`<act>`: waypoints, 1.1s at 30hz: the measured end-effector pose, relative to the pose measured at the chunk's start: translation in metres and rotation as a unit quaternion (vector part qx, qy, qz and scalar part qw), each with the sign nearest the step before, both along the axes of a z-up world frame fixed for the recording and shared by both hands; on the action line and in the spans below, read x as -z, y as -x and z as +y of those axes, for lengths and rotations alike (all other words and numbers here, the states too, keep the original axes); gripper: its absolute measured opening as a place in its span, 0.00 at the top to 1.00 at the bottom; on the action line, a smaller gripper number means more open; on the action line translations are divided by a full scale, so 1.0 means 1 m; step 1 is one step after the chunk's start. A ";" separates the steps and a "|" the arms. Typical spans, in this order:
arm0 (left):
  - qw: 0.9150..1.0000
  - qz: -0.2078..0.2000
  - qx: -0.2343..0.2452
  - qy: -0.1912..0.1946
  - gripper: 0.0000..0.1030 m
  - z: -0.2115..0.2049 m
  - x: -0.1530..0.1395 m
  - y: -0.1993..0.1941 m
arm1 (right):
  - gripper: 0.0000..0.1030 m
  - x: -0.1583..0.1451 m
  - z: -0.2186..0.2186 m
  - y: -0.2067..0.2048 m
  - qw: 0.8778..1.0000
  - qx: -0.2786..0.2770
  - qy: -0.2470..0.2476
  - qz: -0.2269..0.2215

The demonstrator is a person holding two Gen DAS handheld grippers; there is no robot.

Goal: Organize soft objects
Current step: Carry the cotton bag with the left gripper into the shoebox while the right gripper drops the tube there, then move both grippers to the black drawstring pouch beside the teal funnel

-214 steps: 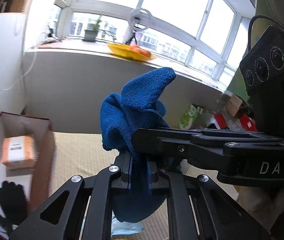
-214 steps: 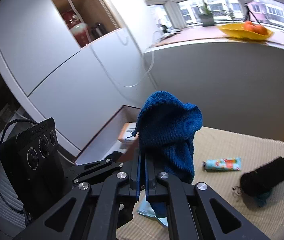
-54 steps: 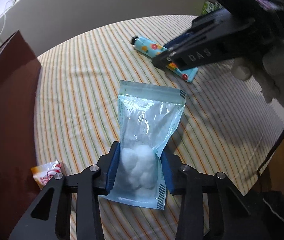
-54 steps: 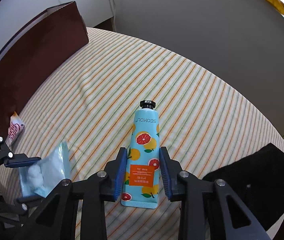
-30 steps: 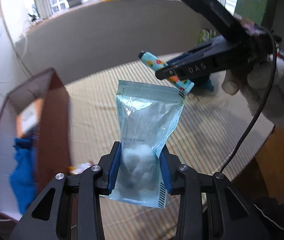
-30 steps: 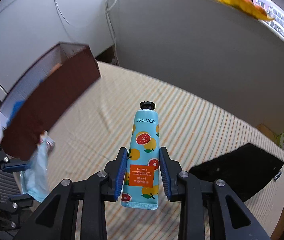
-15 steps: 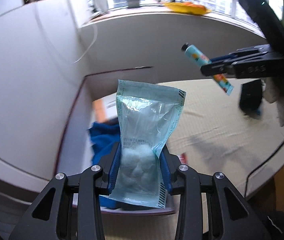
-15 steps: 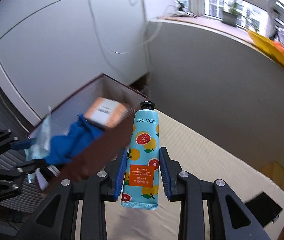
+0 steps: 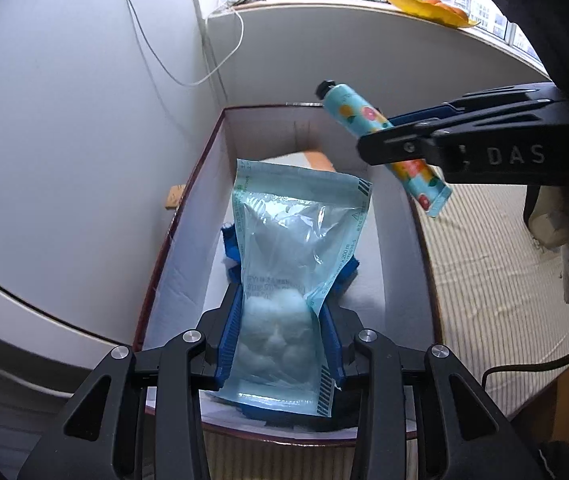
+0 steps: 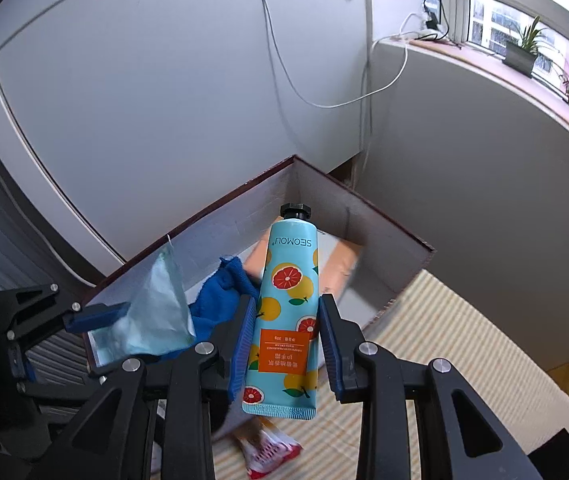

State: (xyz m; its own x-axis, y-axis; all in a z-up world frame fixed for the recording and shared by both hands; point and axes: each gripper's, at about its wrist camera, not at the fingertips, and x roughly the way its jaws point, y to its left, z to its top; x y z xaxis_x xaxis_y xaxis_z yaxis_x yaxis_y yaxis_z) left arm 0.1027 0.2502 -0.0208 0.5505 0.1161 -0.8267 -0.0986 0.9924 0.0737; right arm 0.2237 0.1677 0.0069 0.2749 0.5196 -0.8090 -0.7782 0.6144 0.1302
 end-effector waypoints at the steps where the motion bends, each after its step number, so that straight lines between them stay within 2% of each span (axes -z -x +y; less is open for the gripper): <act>1: 1.000 0.002 -0.002 0.001 0.66 0.001 0.002 -0.001 | 0.72 0.001 0.001 0.001 1.000 0.001 0.002 0.002; 6: 1.000 0.008 -0.014 0.002 0.57 0.005 0.008 -0.004 | 0.71 0.009 0.011 0.002 1.000 -0.005 0.001 0.011; 8: 1.000 0.010 -0.020 0.003 0.50 0.007 0.008 -0.002 | 0.63 0.007 0.009 0.003 1.000 -0.002 -0.004 0.007; 10: 1.000 0.009 -0.026 0.003 0.42 0.009 0.007 -0.001 | 0.45 0.001 0.005 0.004 1.000 0.001 -0.012 -0.004; 11: 1.000 0.007 -0.028 0.004 0.39 0.010 0.006 0.000 | 0.45 -0.003 0.001 0.004 1.000 0.004 -0.017 -0.006; 17: 0.999 -0.014 -0.030 0.018 0.39 0.005 -0.007 0.016 | 0.44 -0.021 -0.031 0.009 0.999 0.011 -0.044 -0.002; 23: 0.998 -0.044 -0.005 0.036 0.39 -0.020 -0.022 0.036 | 0.44 -0.025 -0.096 0.030 0.998 0.017 -0.058 -0.003; 27: 0.997 -0.060 0.017 0.047 0.39 -0.043 -0.032 0.049 | 0.44 -0.023 -0.163 0.040 0.997 0.038 -0.065 0.000; 33: 0.993 -0.074 0.055 0.074 0.39 -0.085 -0.031 0.059 | 0.44 -0.020 -0.275 0.039 0.990 0.124 -0.070 -0.015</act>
State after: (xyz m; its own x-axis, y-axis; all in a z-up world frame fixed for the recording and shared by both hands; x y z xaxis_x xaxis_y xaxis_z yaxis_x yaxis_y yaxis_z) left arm 0.0432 0.1653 0.0100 0.6695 -0.0681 -0.7396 0.0113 0.9966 -0.0815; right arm 0.1850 -0.1071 0.0269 0.4298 0.5402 -0.7235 -0.6112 0.7639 0.2072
